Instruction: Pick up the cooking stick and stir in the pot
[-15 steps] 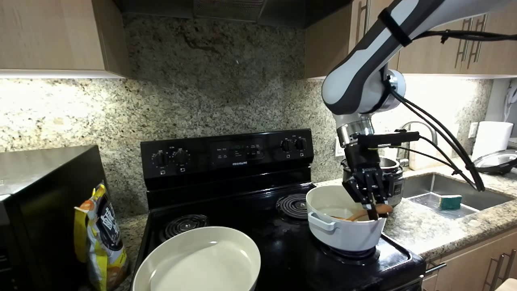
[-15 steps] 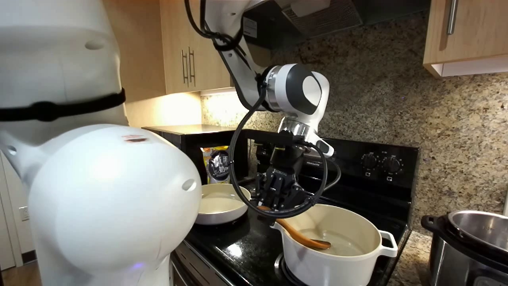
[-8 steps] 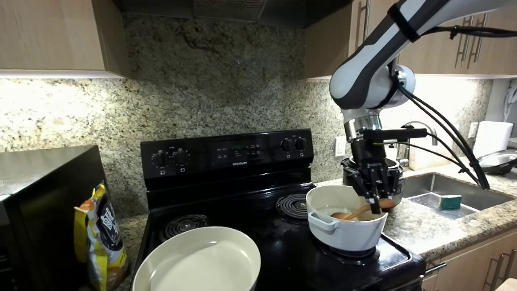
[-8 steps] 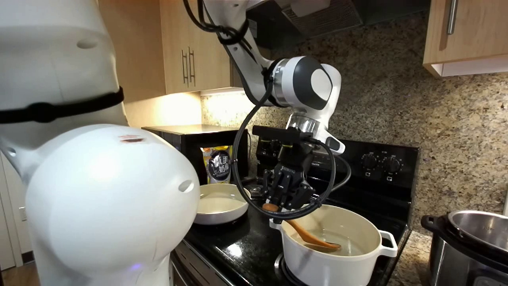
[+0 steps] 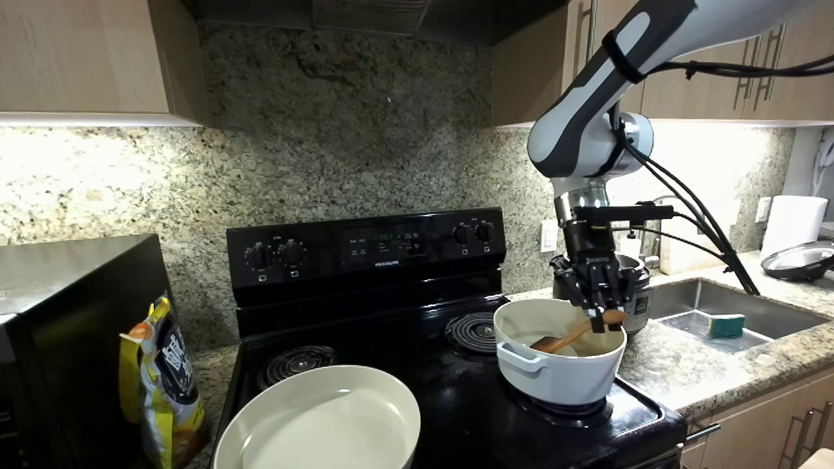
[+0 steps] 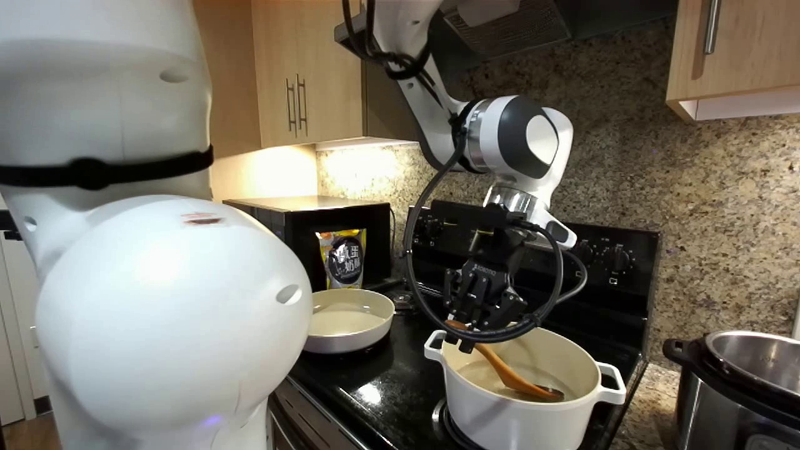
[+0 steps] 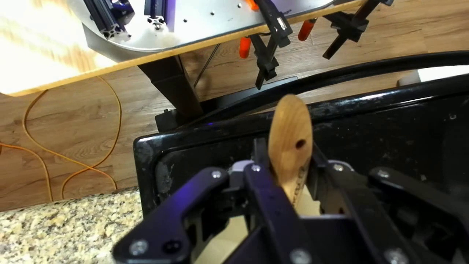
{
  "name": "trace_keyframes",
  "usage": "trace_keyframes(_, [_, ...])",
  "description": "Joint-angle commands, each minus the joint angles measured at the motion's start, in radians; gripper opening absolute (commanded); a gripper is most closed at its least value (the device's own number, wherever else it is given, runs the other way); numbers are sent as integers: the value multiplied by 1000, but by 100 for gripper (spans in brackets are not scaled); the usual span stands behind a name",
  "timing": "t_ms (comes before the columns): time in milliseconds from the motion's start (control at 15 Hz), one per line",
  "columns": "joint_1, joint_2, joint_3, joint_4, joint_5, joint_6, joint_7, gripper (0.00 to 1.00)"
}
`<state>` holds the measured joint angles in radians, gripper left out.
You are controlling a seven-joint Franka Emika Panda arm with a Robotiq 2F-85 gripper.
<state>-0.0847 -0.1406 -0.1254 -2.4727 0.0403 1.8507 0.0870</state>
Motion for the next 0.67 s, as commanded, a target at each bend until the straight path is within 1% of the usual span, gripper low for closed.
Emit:
trace_keyframes(0, [-12, 92, 1, 79, 23, -39, -25, 10])
trace_keyframes(400, [-7, 156, 11, 145, 23, -118, -40, 10])
trace_keyframes(600, [3, 133, 25, 121, -1, -116, -31, 10])
